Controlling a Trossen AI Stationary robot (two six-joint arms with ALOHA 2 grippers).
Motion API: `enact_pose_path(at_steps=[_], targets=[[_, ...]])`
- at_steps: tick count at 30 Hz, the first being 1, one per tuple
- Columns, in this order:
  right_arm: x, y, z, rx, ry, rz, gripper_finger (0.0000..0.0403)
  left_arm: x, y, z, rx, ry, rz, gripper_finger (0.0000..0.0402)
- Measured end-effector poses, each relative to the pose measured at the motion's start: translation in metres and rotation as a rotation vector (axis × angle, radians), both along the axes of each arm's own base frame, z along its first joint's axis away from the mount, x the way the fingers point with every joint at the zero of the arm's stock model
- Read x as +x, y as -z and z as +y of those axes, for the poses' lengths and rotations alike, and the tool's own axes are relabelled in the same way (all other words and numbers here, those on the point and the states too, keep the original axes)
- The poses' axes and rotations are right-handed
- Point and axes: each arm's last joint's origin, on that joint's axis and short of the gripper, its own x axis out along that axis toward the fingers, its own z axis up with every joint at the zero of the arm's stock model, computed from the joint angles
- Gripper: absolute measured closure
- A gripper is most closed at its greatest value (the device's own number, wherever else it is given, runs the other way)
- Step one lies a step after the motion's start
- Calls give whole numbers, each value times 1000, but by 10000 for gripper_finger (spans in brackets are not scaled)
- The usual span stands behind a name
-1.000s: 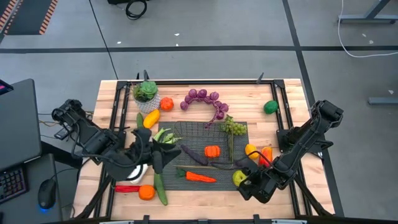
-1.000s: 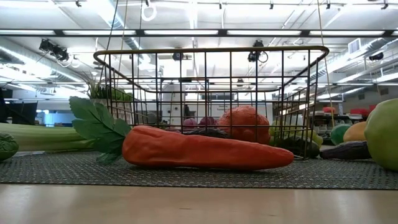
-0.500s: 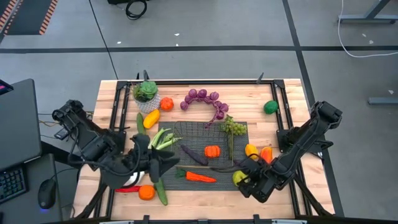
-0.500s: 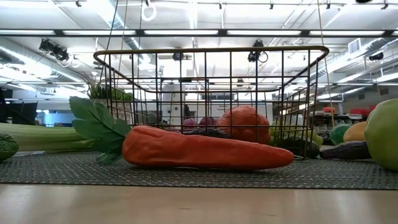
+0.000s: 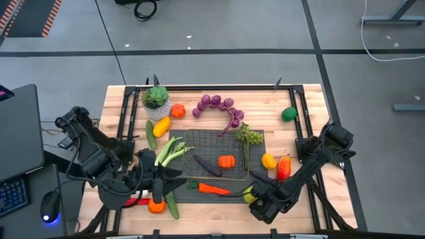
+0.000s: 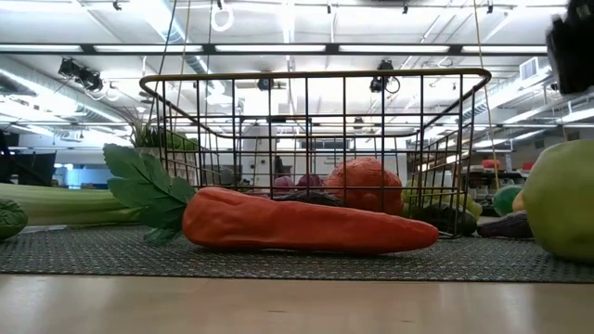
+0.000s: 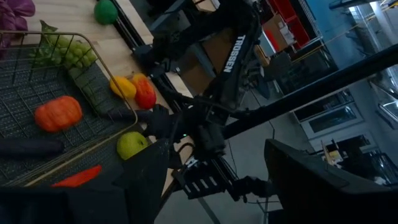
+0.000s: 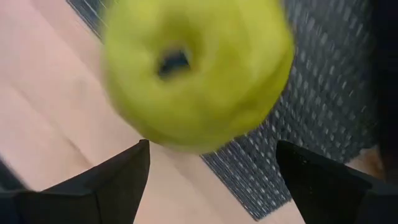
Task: Build produce basket
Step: Put the green apple into the gold wire basket
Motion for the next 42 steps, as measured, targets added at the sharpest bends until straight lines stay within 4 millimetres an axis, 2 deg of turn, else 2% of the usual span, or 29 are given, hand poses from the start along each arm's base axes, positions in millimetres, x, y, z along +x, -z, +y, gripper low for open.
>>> enact_pose_path(at_steps=[4, 18, 21, 30, 34, 38, 42], targets=[[0, 5, 1, 10, -5, 34, 54, 0, 0, 0, 1, 0, 0, 132], [0, 5, 0, -21, 5, 13, 66, 0, 1, 0, 11, 1, 6, 132], [0, 6, -1, -26, 5, 18, 98, 0, 1, 0, 13, 1, 7, 132], [-1, 7, -1, -16, 0, 43, 241, 0, 1, 0, 14, 1, 8, 132], [-1, 6, 0, 1, 13, 47, 292, 0, 1, 0, 17, 1, 12, 132], [-3, 6, 3, 17, 29, 43, 328, 0, 1, 0, 18, 1, 13, 132], [-3, 5, 5, 55, -7, 65, 332, -1, 2, 0, 17, 4, 13, 132]])
